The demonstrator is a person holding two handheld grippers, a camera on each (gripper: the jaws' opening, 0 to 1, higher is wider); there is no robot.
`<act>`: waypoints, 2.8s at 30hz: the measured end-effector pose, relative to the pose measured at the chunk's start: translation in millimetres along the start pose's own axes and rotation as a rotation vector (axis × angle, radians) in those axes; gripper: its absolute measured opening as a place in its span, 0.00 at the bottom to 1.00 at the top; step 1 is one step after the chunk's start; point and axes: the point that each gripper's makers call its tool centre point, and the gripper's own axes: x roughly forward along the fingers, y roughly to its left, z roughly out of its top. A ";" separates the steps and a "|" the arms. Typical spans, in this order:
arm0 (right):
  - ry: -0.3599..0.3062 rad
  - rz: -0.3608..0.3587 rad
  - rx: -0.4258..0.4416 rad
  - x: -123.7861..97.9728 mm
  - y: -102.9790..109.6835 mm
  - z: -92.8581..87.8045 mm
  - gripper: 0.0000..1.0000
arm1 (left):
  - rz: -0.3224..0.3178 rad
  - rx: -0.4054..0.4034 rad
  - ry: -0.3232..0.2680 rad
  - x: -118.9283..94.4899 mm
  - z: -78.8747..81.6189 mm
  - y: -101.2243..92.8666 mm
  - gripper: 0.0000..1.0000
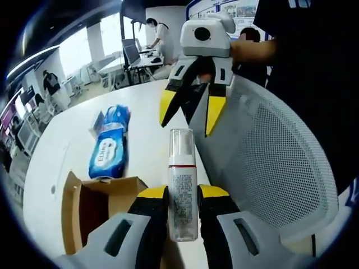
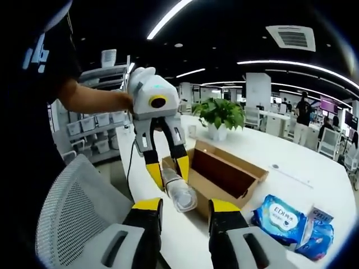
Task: Operate the shoe box by opening the lid, removing the specified soft item, and placing it in the target area until the item is outside and the box remains undamaged.
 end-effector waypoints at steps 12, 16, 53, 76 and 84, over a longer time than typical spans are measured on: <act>0.010 0.040 -0.038 2.8 8.9 -1.5 0.18 | -0.050 0.059 -0.032 6.1 9.8 -5.1 0.19; 0.012 0.041 -0.056 2.4 9.3 -1.3 0.16 | -0.052 0.078 -0.032 7.3 8.7 -3.9 0.19; 0.060 0.059 -0.049 -1.9 -1.5 6.2 0.13 | 0.119 -0.059 -0.112 12.3 9.2 15.5 0.40; 0.204 0.096 -0.253 -15.7 -70.5 17.7 0.13 | 0.466 -0.369 -0.226 -53.9 -26.6 36.7 0.73; 0.281 0.069 -0.340 -25.0 -112.0 14.5 0.13 | 0.539 -0.436 -0.231 -62.9 -36.3 41.5 0.86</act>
